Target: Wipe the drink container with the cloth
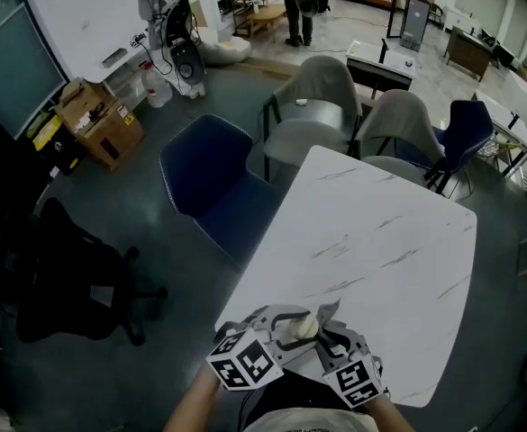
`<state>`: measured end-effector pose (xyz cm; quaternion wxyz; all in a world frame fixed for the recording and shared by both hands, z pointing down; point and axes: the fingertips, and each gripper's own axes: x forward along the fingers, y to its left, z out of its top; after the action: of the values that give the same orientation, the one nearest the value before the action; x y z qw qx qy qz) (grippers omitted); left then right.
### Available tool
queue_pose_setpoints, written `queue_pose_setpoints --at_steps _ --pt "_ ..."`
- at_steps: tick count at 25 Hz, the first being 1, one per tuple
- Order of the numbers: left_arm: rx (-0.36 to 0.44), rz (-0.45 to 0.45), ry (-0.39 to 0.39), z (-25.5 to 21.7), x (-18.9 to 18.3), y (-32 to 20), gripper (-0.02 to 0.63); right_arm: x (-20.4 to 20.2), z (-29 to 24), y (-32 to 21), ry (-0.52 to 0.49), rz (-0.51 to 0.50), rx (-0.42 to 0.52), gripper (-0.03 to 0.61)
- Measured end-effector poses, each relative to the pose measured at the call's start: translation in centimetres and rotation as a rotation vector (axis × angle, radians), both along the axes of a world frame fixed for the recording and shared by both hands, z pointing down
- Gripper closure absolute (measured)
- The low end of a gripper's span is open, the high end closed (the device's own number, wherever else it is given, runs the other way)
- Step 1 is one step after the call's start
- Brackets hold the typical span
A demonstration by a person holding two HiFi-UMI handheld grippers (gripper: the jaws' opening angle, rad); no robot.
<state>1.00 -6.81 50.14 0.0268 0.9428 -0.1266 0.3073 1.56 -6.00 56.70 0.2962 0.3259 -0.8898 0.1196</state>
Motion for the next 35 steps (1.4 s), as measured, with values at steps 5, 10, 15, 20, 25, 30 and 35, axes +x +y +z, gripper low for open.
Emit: queue_pose_setpoints --at_steps 5,10,15,20,25,30,35 --pt "-0.007 0.080 -0.032 0.0 0.0 0.4 0.390 -0.3 -2.6 0.3 0.002 -0.119 0.032 0.522" --pt "-0.011 0.157 -0.081 0.1 0.1 0.6 0.390 -0.3 -4.0 0.3 0.026 -0.196 0.063 0.522" --pt "-0.006 0.247 -0.130 0.1 0.0 0.9 0.390 -0.5 -4.7 0.4 0.046 -0.239 0.078 0.522" --pt "0.015 0.347 -0.176 0.1 -0.1 1.5 0.390 -0.7 -3.9 0.7 0.068 -0.250 0.077 0.522" --pt "0.005 0.354 -0.162 0.1 0.0 1.5 0.390 -0.4 -2.2 0.5 0.079 -0.226 0.056 0.522" --pt "0.014 0.297 -0.124 0.2 0.3 1.3 0.388 -0.3 -0.4 0.4 0.088 -0.214 0.028 0.522" --pt "0.043 0.226 -0.094 0.1 0.4 1.1 0.388 -0.3 1.6 0.3 0.118 -0.221 -0.001 0.522"
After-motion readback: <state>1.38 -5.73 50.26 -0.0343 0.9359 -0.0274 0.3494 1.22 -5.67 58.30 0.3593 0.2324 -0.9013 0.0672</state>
